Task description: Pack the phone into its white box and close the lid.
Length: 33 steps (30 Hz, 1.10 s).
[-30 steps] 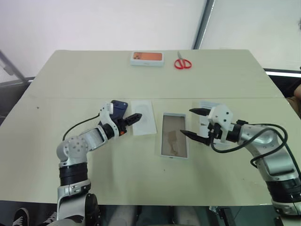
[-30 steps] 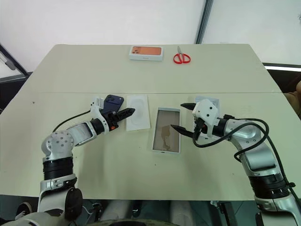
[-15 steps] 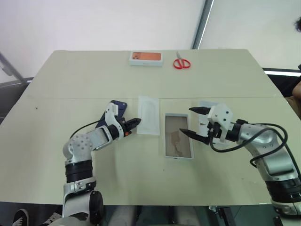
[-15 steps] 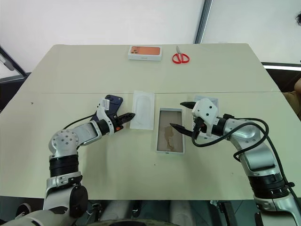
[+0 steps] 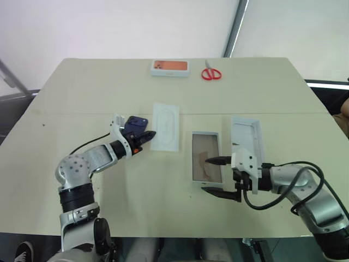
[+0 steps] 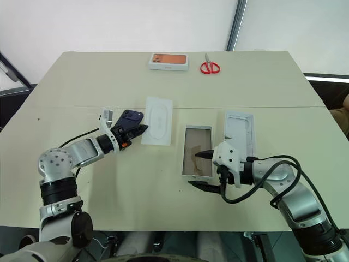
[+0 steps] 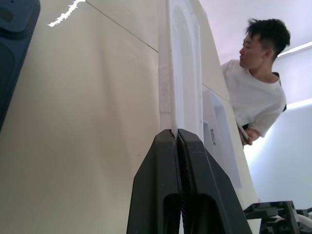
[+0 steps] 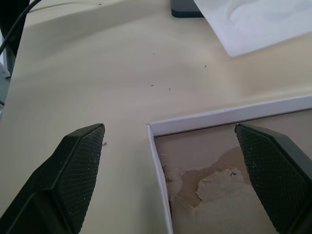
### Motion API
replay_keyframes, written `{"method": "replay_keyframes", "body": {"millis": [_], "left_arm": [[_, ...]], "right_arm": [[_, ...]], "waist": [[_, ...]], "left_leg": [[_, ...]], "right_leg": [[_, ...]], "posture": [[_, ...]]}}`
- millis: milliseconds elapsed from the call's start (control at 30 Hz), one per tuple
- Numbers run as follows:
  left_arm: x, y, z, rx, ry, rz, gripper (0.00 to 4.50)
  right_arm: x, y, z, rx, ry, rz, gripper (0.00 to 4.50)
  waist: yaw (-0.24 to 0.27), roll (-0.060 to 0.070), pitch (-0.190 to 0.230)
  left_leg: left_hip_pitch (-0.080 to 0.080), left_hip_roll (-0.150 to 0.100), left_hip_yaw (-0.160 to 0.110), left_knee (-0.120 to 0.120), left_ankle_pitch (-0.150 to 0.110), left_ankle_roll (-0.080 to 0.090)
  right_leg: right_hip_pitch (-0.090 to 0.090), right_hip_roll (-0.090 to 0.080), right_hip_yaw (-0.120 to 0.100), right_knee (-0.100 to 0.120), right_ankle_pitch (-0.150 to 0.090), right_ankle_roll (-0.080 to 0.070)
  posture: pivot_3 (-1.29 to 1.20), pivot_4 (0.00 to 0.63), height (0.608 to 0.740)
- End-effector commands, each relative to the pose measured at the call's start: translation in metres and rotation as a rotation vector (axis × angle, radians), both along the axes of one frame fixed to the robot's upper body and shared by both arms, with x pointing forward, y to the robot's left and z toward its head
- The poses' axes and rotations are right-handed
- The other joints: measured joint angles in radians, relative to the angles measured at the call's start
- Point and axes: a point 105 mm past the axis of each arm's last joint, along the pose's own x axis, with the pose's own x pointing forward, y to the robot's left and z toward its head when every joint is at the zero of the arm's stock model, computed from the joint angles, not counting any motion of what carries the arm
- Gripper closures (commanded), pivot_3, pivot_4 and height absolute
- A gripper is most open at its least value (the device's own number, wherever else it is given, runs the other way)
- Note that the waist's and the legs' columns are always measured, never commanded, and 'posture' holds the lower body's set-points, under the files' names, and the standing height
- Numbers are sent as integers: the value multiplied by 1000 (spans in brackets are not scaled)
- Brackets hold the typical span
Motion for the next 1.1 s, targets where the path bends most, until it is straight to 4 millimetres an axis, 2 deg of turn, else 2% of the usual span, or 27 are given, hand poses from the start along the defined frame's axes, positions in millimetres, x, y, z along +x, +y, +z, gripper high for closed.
{"method": "replay_keyframes", "body": {"millis": [33, 133, 200, 367, 400, 533, 700, 867, 967, 1100], "left_arm": [[1, 2, 22, -11, -76, 0, 4471], [2, 1, 32, -30, -107, 2, 4500], [1, 0, 32, -6, -113, 4, 4500], [1, -1, 34, -19, -123, 15, 4500], [1, -2, 35, -33, -119, 10, 4500], [3, -3, 37, -68, -116, 7, 4500], [6, -3, 43, -101, -121, 4, 4500], [5, -6, 43, -110, -114, 2, 4500], [1, -11, 38, -108, -101, -3, 4500], [-3, -14, 31, -102, -80, -11, 4500]], "right_arm": [[-1, 1, -14, -89, -19, 49, 0], [6, 0, -30, -154, -34, 54, 823], [8, 2, -33, -168, -47, 66, 1822], [14, 9, -22, -127, -85, 79, 4385], [16, 12, -21, -123, -97, 86, 4449], [21, 29, -20, -109, -134, 116, 4449], [39, 53, -21, -104, -199, 112, 4449], [55, 67, -25, -103, -229, 76, 4449], [59, 70, -22, -75, -229, 51, 3573], [56, 66, -18, -72, -240, 48, 1480]], "waist": [[0, 0, 0], [-1, 0, 0], [-3, 0, 0], [-1, 0, 0], [-1, -1, 0], [-2, -1, 0], [-3, -1, 0], [-3, -1, 0], [-3, -1, 0], [-4, -1, 0]], "left_leg": [[0, 0, 0, 0, 0, 0], [0, 0, 0, -1, 0, 0], [0, 0, 0, -1, 0, 0], [0, 0, 0, -1, 0, -1], [0, 0, 0, -1, 0, -1], [0, 0, 0, -1, 0, -1], [0, 0, 0, -1, 3, -5], [0, 0, 0, -1, 4, -6], [0, 0, 0, -1, 4, -6], [0, 0, 0, -1, 4, -6]], "right_leg": [[0, 0, 0, 0, 0, 0], [-1, 0, 0, 0, 0, 0], [-1, 0, 0, 0, 0, 0], [0, 0, 0, 0, 0, 0], [0, 0, 0, 0, 0, 0], [0, 0, 0, 0, 0, 0], [-1, 0, 0, 1, 0, 0], [-1, 0, 0, 1, 0, 0], [-1, 0, 0, 2, 0, 0], [-1, 0, 1, 2, 0, 0]], "posture": [[0, 150, 740], [0, 150, 740], [0, 150, 740], [0, 150, 740], [0, 150, 740], [0, 150, 740], [0, 150, 740], [0, 150, 740], [0, 150, 740], [0, 150, 740]]}}
